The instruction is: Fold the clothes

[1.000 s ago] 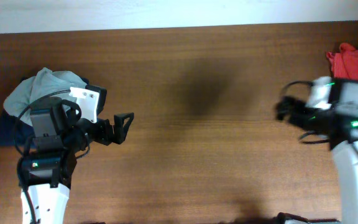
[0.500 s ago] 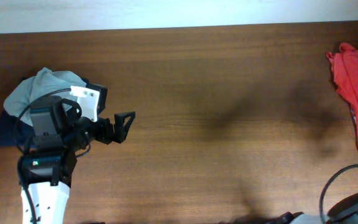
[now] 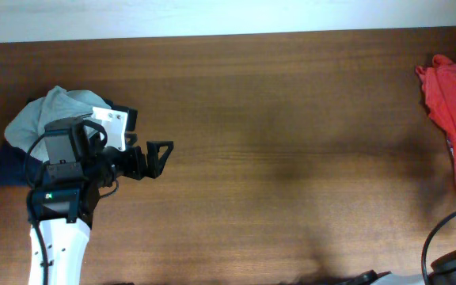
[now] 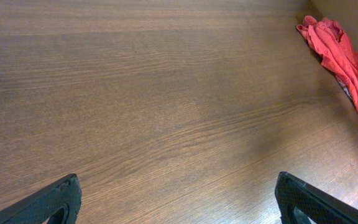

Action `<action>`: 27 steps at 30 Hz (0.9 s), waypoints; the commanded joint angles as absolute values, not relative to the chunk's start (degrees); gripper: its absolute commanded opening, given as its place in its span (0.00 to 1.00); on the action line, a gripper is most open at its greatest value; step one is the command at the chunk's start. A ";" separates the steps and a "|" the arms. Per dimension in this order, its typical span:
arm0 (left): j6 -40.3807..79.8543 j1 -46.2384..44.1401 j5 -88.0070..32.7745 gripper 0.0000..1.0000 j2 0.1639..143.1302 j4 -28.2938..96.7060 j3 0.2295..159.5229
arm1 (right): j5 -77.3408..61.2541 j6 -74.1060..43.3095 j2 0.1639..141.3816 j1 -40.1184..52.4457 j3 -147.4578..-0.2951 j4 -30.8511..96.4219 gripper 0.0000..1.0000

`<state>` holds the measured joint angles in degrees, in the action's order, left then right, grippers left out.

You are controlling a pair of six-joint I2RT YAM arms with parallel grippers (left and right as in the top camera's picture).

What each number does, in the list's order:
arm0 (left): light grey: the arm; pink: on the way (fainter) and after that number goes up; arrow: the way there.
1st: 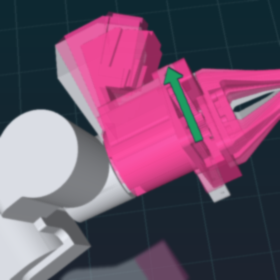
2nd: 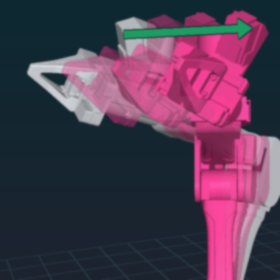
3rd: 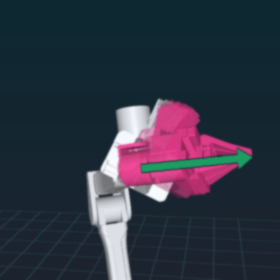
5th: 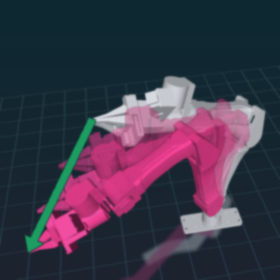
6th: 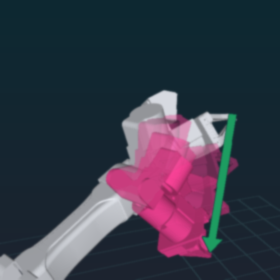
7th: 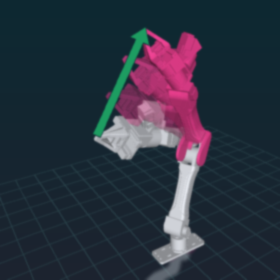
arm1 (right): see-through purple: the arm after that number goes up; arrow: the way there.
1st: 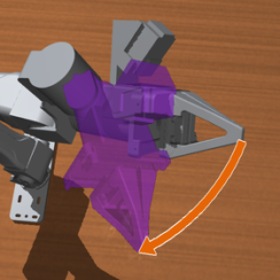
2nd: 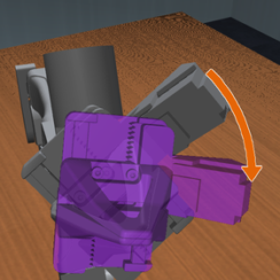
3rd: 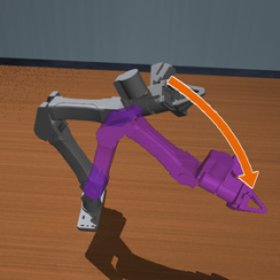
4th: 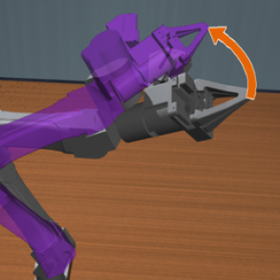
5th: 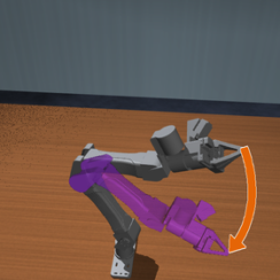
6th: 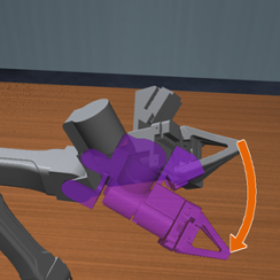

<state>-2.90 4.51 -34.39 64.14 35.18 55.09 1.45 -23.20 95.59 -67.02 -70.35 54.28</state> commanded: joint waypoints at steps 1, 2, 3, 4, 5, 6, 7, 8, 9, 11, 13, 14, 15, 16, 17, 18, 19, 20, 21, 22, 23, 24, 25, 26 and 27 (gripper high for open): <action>-2.13 4.38 -35.68 0.99 64.38 35.27 56.36 | 7.35 -27.16 95.85 -70.37 -72.53 54.22 0.88; -2.13 4.38 -35.68 0.99 64.40 35.42 56.36 | 7.75 -27.16 95.85 -71.35 -72.99 54.28 0.88; -2.15 4.38 -35.66 0.99 64.40 35.75 56.36 | 9.93 -27.16 95.85 -73.63 -74.22 54.96 0.88; -2.15 4.38 -35.66 0.99 64.40 35.92 56.36 | 10.41 -27.24 95.85 -74.46 -74.61 55.22 0.88; -2.15 4.38 -35.66 0.99 64.40 36.07 56.36 | 10.41 -27.55 95.85 -75.26 -74.91 55.42 0.88; -2.15 4.38 -35.66 0.99 64.40 36.18 56.36 | 9.87 -28.34 95.85 -77.10 -75.18 55.70 0.87; -2.15 4.38 -35.64 0.99 64.38 36.25 56.36 | 9.89 -28.73 95.85 -77.78 -75.18 55.75 0.87; -2.15 4.38 -35.64 0.99 64.40 36.25 56.36 | 9.89 -29.06 95.90 -79.11 -75.18 55.46 0.87; -2.15 4.38 -35.64 0.99 64.40 36.25 56.36 | 9.93 -29.32 95.96 -79.68 -75.18 55.24 0.87; -2.15 4.38 -35.64 0.99 64.40 36.32 56.36 | 9.91 -29.47 96.14 -80.86 -75.18 54.83 0.87; -2.15 4.38 -35.64 0.99 64.40 36.47 56.36 | 9.91 -29.47 96.64 -81.54 -75.18 54.63 0.88; -2.15 4.38 -35.64 0.99 64.40 36.58 56.36 | 9.89 -29.47 97.65 -82.21 -75.18 54.48 0.87; -2.13 4.38 -35.66 0.99 64.40 36.60 56.36 | 9.91 -29.45 98.24 -82.46 -75.18 54.22 0.87; -2.13 4.38 -35.66 0.99 64.40 36.58 56.36 | 9.91 -29.47 98.94 -82.61 -75.18 53.98 0.87; -2.15 4.38 -35.66 0.99 64.40 36.58 56.36 | 9.87 -29.47 99.81 -82.83 -75.18 53.52 0.87; -2.15 4.38 -35.66 0.99 64.40 36.58 56.36 | 9.69 -29.45 100.55 -82.91 -75.18 53.12 0.87; -2.15 4.38 -35.66 0.99 64.40 36.58 56.36 | 9.67 -29.45 101.23 -82.91 -75.18 52.95 0.87; -2.15 4.38 -35.66 0.99 64.38 36.56 56.36 | 9.41 -29.47 102.08 -82.91 -75.18 52.82 0.87; -2.13 4.38 -35.66 0.99 64.40 36.56 56.36 | 8.80 -29.47 102.13 -82.91 -75.18 52.45 0.86; -2.13 4.38 -35.68 0.99 64.40 36.58 56.36 | 7.97 -29.47 102.10 -82.91 -75.18 51.88 0.85; -2.13 4.38 -35.86 0.99 64.38 36.58 56.36 | 7.77 -29.47 102.13 -82.91 -75.18 51.62 0.79; -2.13 4.38 -35.88 0.99 64.38 36.56 56.36 | 7.77 -29.47 102.15 -82.89 -75.18 51.62 0.76; -2.13 4.38 -35.86 0.99 64.38 36.58 56.36 | 7.77 -29.47 102.19 -82.89 -75.18 51.48 0.75; -2.13 4.38 -35.86 0.99 64.38 36.58 56.36 | 7.77 -29.50 102.24 -82.91 -75.18 51.42 0.75; -2.13 4.38 -35.86 0.99 64.38 36.56 56.36 | 7.77 -29.89 102.26 -82.91 -75.18 51.42 0.75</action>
